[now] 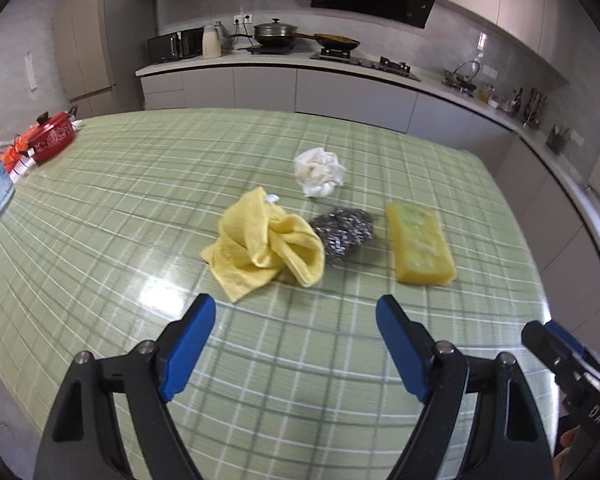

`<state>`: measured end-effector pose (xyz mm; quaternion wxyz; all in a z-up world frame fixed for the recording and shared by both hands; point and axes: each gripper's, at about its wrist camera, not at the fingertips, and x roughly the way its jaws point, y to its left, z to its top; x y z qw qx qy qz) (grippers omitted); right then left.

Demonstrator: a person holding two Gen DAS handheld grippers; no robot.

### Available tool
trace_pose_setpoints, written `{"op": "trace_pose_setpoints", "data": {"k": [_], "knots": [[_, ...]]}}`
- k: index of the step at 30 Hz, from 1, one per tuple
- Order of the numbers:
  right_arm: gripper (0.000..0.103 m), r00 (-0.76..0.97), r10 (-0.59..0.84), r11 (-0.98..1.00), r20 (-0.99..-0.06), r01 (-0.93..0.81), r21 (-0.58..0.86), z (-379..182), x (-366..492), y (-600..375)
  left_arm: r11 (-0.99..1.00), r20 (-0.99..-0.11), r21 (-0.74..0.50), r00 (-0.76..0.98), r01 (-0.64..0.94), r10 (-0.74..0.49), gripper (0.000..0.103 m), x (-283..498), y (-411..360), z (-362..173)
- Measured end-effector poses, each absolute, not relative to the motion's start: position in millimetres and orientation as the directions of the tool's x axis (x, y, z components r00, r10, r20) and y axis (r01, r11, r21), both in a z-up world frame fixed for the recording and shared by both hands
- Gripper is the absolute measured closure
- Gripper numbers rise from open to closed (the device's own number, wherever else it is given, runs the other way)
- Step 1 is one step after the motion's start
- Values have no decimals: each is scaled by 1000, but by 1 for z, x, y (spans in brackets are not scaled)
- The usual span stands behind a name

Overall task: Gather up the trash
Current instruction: 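Return both tools to the island toward the yellow cloth and sponge, then grasp the yellow cloth with the left tool while the right tool grasps the yellow-green sponge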

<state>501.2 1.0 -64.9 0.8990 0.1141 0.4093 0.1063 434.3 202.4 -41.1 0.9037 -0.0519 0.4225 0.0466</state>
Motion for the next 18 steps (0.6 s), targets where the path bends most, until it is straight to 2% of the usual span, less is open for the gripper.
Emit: {"op": "trace_pose_setpoints", "data": {"k": [9,18], "knots": [[25,629,291,952,-721,-113,285,-70,535,26,987,-784,-49,618,-154,58,18,456,228,-51],[24,613,231,963,-755,-35,266,-89,570,56,995,-804,-67,595,-69,-13,18,492,254,-66]]}}
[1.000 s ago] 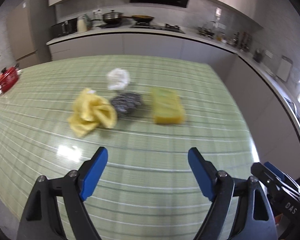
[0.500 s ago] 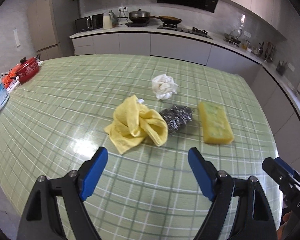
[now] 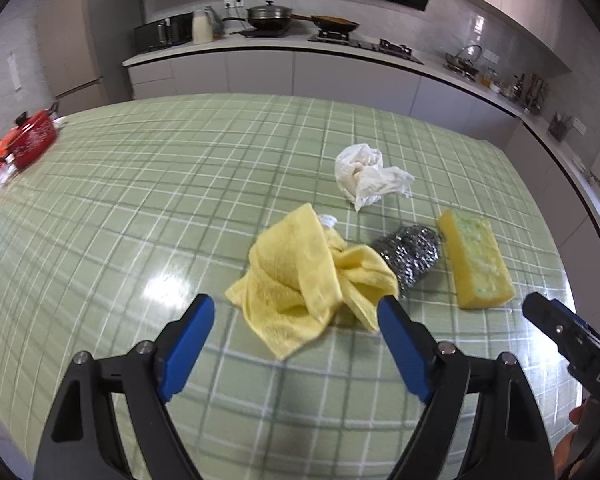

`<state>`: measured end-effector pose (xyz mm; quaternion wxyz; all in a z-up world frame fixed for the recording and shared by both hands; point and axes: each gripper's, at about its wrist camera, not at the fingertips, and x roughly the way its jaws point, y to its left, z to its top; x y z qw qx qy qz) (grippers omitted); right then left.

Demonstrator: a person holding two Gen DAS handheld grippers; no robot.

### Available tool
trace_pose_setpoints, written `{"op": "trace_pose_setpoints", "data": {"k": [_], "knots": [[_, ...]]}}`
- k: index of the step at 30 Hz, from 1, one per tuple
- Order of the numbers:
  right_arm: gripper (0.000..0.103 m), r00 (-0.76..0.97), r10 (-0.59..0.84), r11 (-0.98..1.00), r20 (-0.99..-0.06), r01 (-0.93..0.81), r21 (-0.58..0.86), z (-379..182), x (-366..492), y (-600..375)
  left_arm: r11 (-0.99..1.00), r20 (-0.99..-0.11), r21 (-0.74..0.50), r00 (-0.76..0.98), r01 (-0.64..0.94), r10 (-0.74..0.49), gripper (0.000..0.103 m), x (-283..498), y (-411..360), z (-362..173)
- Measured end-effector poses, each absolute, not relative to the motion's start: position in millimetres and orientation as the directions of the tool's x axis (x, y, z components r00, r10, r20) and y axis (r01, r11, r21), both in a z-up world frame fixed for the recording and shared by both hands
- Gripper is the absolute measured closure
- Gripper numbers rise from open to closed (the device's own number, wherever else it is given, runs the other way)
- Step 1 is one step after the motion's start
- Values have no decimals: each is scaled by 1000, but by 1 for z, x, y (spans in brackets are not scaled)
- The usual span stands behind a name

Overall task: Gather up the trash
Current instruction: 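Grasp the yellow cloth with the left tool while the right tool grasps the yellow-green sponge, then carry the yellow cloth and sponge over the black bucket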

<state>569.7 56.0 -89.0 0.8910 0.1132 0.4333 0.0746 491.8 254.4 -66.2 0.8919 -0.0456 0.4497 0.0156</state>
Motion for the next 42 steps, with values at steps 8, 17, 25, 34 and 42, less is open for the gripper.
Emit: {"op": "trace_pose_setpoints", "data": {"k": [8,17,25,34,42], "knots": [[24,601,163,975,-782,25,223,-103,596,74,997,-820,-74,569,8,-65,18,517,256,-83],[24,577,114,979,-809,73,190,-120,623,79,995,-821,-95,563,31,-96,18,538,265,-95],[30,572,102,984,-814,61,166,-132,631,85,988,-804,-135,575,74,-153,50,538,269,-99],[57,606,98,990,-789,21,140,-123,622,85,986,-781,-165,606,36,-153,62,529,283,-86],[58,612,120,988,-781,0,152,-110,590,72,988,-782,-152,607,33,-141,62,507,277,-80]]}}
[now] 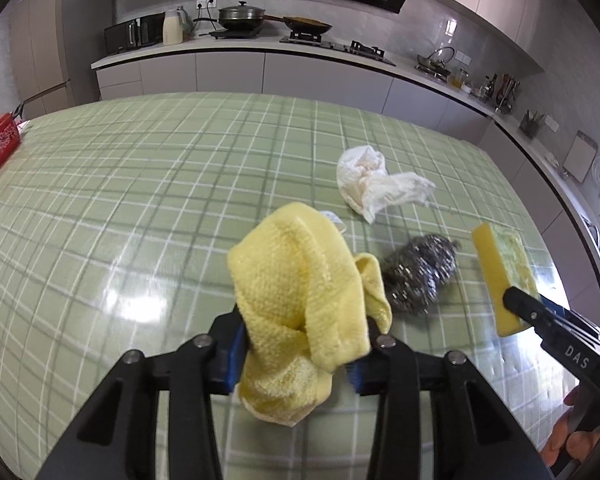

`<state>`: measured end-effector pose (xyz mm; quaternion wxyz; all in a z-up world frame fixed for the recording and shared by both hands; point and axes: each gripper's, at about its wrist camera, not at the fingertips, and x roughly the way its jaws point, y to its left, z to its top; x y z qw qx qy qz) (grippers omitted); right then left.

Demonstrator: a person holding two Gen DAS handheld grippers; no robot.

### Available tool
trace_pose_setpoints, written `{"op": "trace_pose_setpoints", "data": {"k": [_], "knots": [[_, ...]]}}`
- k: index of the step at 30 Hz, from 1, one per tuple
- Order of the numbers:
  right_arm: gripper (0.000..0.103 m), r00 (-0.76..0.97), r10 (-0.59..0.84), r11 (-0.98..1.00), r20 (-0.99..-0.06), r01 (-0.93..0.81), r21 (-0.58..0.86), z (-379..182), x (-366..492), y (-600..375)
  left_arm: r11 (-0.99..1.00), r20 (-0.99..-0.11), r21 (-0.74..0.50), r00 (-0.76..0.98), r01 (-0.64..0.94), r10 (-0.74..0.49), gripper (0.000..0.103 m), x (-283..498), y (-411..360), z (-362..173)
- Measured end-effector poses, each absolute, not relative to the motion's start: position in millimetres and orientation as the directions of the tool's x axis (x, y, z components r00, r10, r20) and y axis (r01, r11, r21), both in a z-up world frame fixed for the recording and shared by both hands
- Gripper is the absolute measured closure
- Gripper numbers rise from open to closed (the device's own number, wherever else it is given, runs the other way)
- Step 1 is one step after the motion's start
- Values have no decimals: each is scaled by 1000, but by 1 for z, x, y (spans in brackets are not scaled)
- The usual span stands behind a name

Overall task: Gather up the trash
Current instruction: 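Carry the yellow cloth and sponge over the black bucket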

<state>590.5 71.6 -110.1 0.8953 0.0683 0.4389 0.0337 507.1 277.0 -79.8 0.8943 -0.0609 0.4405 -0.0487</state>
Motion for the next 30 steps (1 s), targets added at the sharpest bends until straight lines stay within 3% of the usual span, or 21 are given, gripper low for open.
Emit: {"op": "trace_pose_setpoints", "data": {"k": [21,30], "knots": [[57,666,149,982,-731,-15,187,-72,480,-21,985,-736,-157,655,76,-168,62,415,185,-51],[57,697,85,976,-712,85,200,-60,419,-66,959,-721,-157,636,237,-275,62,389,133,-45]]}}
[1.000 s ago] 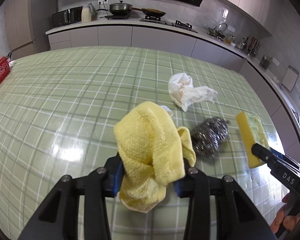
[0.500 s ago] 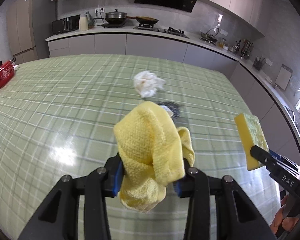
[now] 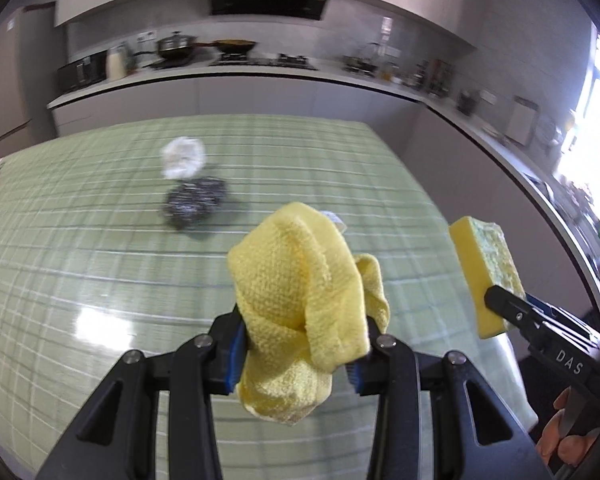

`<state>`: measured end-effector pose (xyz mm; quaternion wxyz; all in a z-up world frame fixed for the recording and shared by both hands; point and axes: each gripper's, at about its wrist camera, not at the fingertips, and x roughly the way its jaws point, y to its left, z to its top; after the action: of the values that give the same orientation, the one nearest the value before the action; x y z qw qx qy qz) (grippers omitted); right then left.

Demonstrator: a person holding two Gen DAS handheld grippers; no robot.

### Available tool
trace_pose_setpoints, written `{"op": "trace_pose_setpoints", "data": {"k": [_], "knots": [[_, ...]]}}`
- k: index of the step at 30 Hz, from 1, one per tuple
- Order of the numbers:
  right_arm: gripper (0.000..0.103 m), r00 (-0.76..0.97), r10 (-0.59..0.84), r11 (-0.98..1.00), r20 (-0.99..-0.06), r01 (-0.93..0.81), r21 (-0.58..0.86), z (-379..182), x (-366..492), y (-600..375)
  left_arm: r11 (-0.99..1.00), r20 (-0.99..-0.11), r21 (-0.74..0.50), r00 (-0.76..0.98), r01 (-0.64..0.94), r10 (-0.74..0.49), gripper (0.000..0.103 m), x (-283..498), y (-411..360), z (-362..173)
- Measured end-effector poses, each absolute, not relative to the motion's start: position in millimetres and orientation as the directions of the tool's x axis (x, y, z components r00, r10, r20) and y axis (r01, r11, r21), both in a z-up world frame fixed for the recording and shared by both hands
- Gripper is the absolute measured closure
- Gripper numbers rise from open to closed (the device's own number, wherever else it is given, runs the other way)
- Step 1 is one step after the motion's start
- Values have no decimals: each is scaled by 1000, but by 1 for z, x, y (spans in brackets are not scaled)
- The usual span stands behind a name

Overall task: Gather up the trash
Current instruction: 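Carry the yellow cloth and sponge over the black bucket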

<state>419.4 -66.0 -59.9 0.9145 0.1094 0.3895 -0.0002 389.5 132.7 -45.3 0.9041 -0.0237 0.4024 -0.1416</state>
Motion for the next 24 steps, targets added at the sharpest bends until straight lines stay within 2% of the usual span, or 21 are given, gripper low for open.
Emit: {"op": "trace_pose_setpoints", "data": {"k": [6,14,24], "knots": [[57,672,27,961,-740,186,205,-65,376,-94,929,-724,-202,591,311,-356,62,368,107,-53],[57,664,-12,937,-748,269,224,-69,323,-136,898,-727,-189,558,396,-399,62,334,50,-49],[57,664,-26,918,-748,312,245,-74,283,-255,875,-735,-193,526,443,-428,62,308,-69,-52]]}}
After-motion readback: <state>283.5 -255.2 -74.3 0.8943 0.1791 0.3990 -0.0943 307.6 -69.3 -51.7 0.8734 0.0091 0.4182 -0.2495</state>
